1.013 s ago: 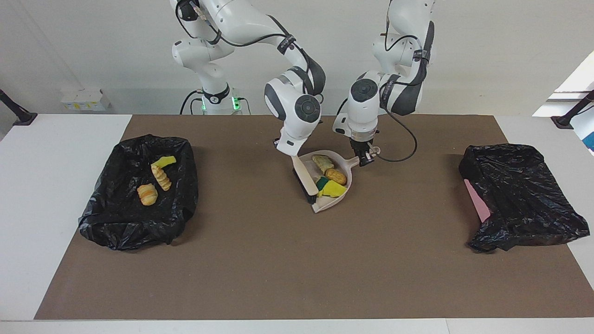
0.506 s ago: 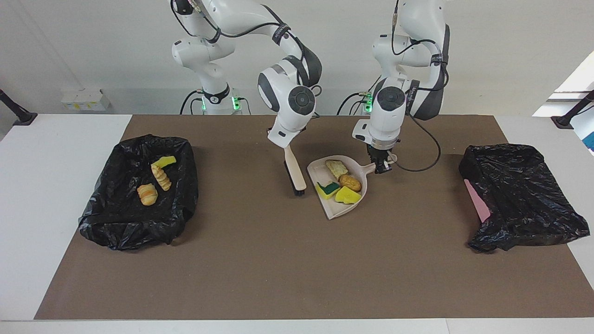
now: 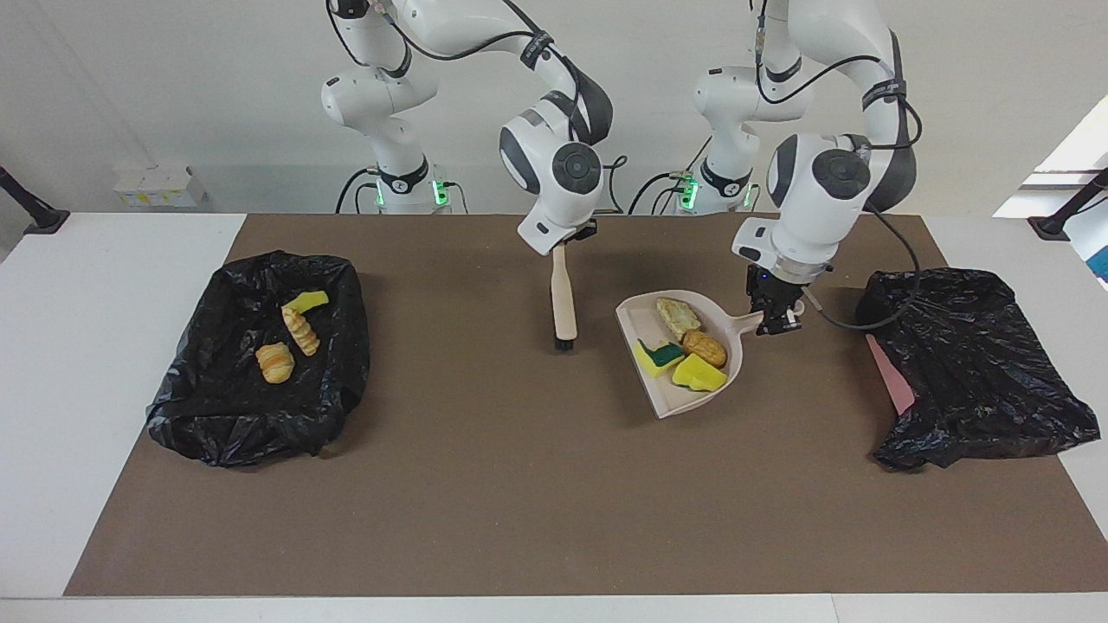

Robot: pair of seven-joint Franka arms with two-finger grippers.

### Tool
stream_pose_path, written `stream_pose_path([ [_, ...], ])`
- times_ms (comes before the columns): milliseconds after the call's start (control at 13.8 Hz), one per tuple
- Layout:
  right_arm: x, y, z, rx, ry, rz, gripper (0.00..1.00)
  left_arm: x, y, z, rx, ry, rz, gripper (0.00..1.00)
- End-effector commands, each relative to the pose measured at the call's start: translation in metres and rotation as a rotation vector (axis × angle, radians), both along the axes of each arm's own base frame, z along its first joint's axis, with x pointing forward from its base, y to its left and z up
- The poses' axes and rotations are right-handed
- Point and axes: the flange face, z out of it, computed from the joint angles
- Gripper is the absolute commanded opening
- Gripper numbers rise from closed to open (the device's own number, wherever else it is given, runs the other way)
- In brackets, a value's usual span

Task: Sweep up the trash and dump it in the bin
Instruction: 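Carry the dustpan to the near trash bag with the left gripper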

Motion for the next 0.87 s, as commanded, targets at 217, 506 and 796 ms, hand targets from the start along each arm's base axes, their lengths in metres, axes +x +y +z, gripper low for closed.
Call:
stream_pose_path([
  [217,-0.074,0.010,-0.002,0.123,-0.021,-0.094,0.00,0.025,0.089,0.052,-0.112,-0.002,-0.028,0.00],
  [506,-0.114,0.001,-0.013,0.150,-0.006,-0.117,0.00,0.027,0.166,0.074,-0.120,-0.006,-0.029,0.00],
  [796,-0.132,0.004,-0.023,0.163,-0.027,-0.062,0.00,0.018,0.259,0.084,-0.094,-0.029,-0.027,0.00],
])
